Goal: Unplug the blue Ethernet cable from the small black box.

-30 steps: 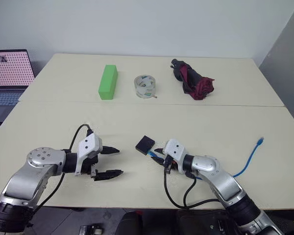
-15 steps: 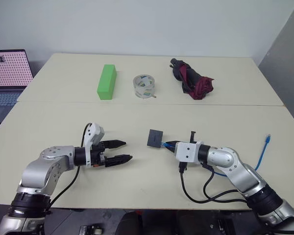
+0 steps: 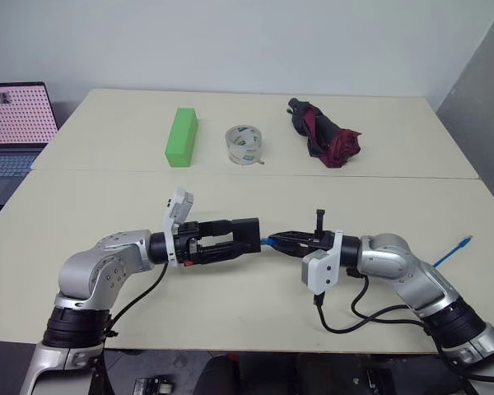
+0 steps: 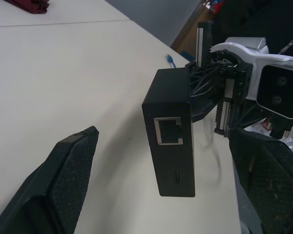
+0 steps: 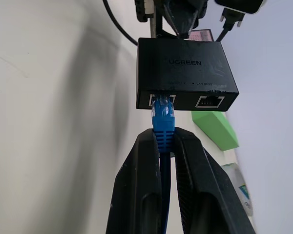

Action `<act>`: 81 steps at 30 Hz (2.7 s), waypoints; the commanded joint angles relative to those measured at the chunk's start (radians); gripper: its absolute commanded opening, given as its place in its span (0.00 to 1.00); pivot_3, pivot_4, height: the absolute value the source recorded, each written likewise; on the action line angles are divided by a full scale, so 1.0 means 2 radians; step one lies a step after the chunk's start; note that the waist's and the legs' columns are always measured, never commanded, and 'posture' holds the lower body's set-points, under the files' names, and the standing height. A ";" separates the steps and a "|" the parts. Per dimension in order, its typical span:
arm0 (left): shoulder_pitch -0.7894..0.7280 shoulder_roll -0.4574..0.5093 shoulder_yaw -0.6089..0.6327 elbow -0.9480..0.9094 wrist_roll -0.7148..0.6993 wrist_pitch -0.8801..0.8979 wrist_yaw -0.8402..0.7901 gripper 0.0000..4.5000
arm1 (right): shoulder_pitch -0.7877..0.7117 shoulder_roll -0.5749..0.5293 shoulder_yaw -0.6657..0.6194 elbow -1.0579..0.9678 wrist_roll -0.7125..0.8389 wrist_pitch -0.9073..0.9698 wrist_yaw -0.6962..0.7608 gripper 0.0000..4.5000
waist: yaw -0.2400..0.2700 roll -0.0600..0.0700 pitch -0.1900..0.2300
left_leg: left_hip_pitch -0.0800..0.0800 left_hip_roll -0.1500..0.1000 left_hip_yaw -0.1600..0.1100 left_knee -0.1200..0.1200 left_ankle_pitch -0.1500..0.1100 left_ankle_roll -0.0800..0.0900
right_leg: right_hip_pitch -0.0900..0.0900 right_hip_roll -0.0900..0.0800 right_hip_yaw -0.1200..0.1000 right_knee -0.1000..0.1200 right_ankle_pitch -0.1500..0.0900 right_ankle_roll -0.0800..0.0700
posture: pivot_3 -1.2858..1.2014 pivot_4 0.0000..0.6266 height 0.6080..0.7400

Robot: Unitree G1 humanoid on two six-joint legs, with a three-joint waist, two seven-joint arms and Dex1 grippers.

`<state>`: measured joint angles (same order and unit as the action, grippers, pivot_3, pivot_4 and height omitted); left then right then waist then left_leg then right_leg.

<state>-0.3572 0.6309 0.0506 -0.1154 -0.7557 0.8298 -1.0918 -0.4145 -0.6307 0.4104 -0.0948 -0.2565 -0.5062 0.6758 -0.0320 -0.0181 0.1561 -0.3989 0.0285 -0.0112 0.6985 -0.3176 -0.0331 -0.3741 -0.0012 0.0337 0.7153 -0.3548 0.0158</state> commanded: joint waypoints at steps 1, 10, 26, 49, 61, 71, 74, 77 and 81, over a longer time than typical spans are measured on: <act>-0.008 -0.005 0.013 -0.017 -0.028 0.012 -0.001 0.91 | -0.008 0.001 -0.021 -0.004 0.010 -0.015 -0.001 0.03 | 0.000 0.000 0.000 | 0.000 0.000 0.000 0.000 0.000 0.000 | 0.000 0.000 0.000 0.000 0.000 0.000 | 0.52 0.24 1.00; -0.013 -0.011 0.006 -0.021 -0.040 0.019 0.005 0.53 | -0.014 0.009 -0.022 -0.002 0.001 -0.031 -0.004 0.03 | 0.000 0.000 0.000 | 0.000 0.000 0.000 0.000 0.000 0.000 | 0.000 0.000 0.000 0.000 0.000 0.000 | 0.52 0.24 1.00; -0.008 0.001 -0.007 -0.016 -0.026 0.010 -0.012 0.17 | -0.017 -0.004 -0.010 -0.013 0.012 -0.045 0.035 0.18 | 0.000 0.000 0.000 | 0.000 0.000 0.000 0.000 0.000 0.000 | 0.000 0.000 0.000 0.000 0.000 0.000 | 0.52 0.24 1.00; -0.064 0.024 -0.055 0.005 0.036 -0.068 -0.116 0.17 | 0.014 -0.002 -0.130 -0.225 0.509 0.648 0.063 0.69 | 0.001 0.000 0.000 | 0.000 0.000 -0.001 0.000 0.000 0.000 | 0.000 0.000 0.000 -0.001 0.000 0.000 | 0.52 0.24 1.00; -0.062 0.020 -0.052 -0.009 0.032 -0.062 -0.110 0.17 | -0.004 0.038 -0.125 -0.197 0.516 0.678 0.051 0.69 | 0.001 0.000 0.000 | 0.000 0.000 -0.001 0.000 0.000 0.000 | 0.000 0.000 0.000 -0.001 0.000 0.000 | 0.52 0.24 1.00; -0.061 0.019 -0.052 -0.023 0.025 -0.055 -0.102 0.17 | -0.010 0.044 -0.113 -0.184 0.498 0.676 0.056 0.65 | 0.000 0.000 0.000 | -0.001 0.000 -0.001 0.000 0.000 0.000 | 0.000 0.000 0.000 -0.001 0.000 0.000 | 0.52 0.24 1.00; -0.059 0.019 -0.053 -0.027 0.024 -0.053 -0.101 0.17 | -0.011 0.045 -0.111 -0.182 0.492 0.676 0.059 0.53 | 0.000 0.000 0.000 | -0.001 0.000 -0.001 0.000 0.000 0.000 | 0.000 0.000 0.000 -0.001 0.000 0.000 | 0.52 0.24 1.00; -0.058 0.019 -0.053 -0.031 0.024 -0.052 -0.101 0.17 | -0.012 0.045 -0.110 -0.181 0.488 0.676 0.062 0.35 | 0.000 0.000 0.000 | -0.001 0.000 -0.001 0.000 0.000 0.000 | 0.000 0.000 0.000 -0.001 0.000 0.000 | 0.52 0.24 1.00; -0.056 0.021 -0.058 -0.037 0.027 -0.054 -0.105 0.17 | -0.015 0.044 -0.111 -0.178 0.489 0.679 0.068 0.11 | 0.000 0.000 0.000 | -0.001 0.000 -0.001 0.000 0.000 0.000 | 0.000 0.000 0.000 -0.001 0.000 0.000 | 0.52 0.24 1.00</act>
<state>-0.4685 0.6741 -0.0651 -0.1455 -0.6850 0.7302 -1.2924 -0.4165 -0.5459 0.1938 -0.4425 0.7243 0.8596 0.8110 -0.0311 -0.0180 0.1562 -0.3999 0.0277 -0.0128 0.6982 -0.3178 -0.0327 -0.3737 -0.0012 0.0333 0.7136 -0.3548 0.0158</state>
